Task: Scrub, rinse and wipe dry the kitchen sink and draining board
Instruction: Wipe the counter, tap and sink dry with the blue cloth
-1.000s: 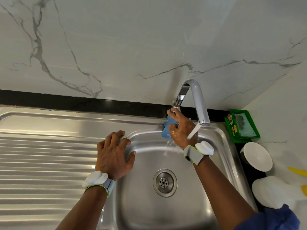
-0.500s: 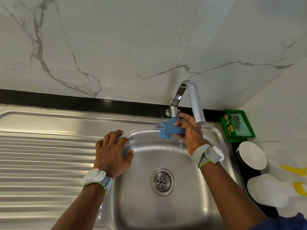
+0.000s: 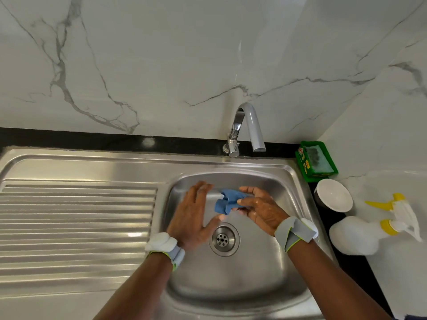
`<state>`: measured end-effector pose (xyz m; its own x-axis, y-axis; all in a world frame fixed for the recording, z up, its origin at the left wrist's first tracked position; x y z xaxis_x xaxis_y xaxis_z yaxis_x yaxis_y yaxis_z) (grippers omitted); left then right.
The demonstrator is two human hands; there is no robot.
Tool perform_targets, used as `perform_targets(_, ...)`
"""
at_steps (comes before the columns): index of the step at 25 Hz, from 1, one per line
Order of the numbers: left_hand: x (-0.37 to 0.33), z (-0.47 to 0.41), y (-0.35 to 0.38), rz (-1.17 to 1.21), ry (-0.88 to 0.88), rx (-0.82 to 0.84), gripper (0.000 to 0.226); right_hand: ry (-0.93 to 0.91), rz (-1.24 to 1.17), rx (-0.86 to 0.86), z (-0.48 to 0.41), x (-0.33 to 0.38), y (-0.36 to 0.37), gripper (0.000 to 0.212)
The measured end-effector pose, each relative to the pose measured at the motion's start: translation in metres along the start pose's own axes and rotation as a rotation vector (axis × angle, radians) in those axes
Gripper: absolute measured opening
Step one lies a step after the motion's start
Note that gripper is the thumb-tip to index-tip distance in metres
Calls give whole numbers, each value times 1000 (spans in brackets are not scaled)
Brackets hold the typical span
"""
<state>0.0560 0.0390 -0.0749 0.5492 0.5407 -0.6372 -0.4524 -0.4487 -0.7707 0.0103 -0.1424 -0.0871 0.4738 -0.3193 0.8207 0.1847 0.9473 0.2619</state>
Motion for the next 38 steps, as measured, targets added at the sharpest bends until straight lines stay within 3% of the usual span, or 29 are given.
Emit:
perform_targets(2, -31, -2, 25, 156, 35, 63, 80, 31, -100, 121, 13, -8, 16, 28)
perform_targets(4, -51, -2, 42, 171, 44, 91, 71, 61, -49, 161, 25, -19, 28, 22)
perform_targets(6, -64, -3, 50, 27, 76, 104, 67, 112, 79, 122, 35, -29, 24, 19)
perform_targets(10, -81, -3, 46, -296, 328, 41, 63, 182, 411, 116, 43, -30, 12, 24)
perform_targets(14, -88, -15, 29, -371, 386, -40, 58, 167, 267, 46, 46, -26, 19, 32)
perform_targets(17, -96, -30, 7, -507, 366, -129, 51, 90, 275, -112, 40, -21, 13, 50)
perform_targets(20, -90, -45, -1, -298, 191, -119, 51, -131, 496, -276, 30, 0, 3, 68)
perform_targets(23, -72, -51, 12, 50, -20, -55, 48, -337, 743, -434, 31, 20, -6, 64)
perform_targets(26, -35, -52, 53, 504, -476, 91, 56, -507, 1150, -415, 16, 30, 2, 65)
perform_targets(28, -16, -45, 90, 861, -778, 225, 50, -530, 1405, -386, -1, 25, 4, 81)
perform_targets(30, -15, -43, 105, 1024, -897, 375, 43, -609, 1575, -337, -12, 17, 6, 87)
perform_targets(32, -7, -57, 89, 671, -714, 367, 46, -505, 1531, -309, -21, 15, -1, 81)
perform_targets(33, -8, -64, 76, 433, -529, 277, 45, -325, 1415, -335, -29, 13, -14, 75)
perform_targets(34, -18, -64, 65, 286, -316, 185, 39, -126, 1226, -365, -35, 4, -27, 69)
perform_targets(36, -38, -52, 58, 115, 16, 164, 40, 196, 673, -313, -36, -28, -42, 59)
perform_targets(38, -40, -41, 61, -92, 166, 140, 45, 469, 298, -103, -25, -59, -25, 46)
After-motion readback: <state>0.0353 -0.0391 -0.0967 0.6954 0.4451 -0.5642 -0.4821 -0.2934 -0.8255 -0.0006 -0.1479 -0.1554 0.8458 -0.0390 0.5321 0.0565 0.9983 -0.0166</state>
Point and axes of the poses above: each hand's wrist, its own z-axis away from the middle knuckle, its own y-axis out of the palm, x = y × z, the point moved 9 cm from there along -z, towards the middle knuckle, and after that the axes turned 12 degrees about x, right-handed, at the moved point
